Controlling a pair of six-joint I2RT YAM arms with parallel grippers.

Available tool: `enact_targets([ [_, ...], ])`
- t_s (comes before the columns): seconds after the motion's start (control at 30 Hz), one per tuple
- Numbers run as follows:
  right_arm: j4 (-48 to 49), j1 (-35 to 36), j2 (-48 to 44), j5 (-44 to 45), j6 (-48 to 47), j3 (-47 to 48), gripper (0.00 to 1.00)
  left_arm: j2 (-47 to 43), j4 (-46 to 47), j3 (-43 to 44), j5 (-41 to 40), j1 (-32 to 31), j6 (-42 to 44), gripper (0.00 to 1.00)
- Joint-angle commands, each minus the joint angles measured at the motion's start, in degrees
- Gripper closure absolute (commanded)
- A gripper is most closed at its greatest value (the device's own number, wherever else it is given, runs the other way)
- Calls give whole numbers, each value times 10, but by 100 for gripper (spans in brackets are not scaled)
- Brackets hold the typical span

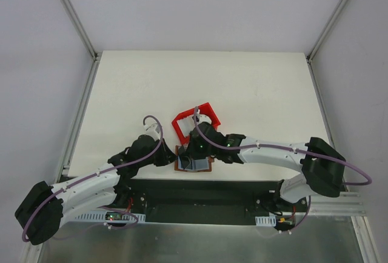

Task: Put the credit cards into the card holder
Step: Turn over the card slot in the card holder.

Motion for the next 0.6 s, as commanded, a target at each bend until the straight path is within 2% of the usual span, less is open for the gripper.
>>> enact_targets([
  [0.0,-45,10,12,-1,18,41,100,-10,8,20,5,-10,12,100],
  [0.2,-105,24,33,27,15,73,99,-7,7,30,-1,-18,16,100],
  [0.27,-92,30,26,27,4,73,100,-7,6,29,-5,-19,17,100],
  [0.47,-49,41,-36,63,-25,58,100,-18,-4,32,-15,-21,15,100],
  [0.57,-90,40,-60,100,-22,49,100,-19,-12,40,-15,-20,22,100],
])
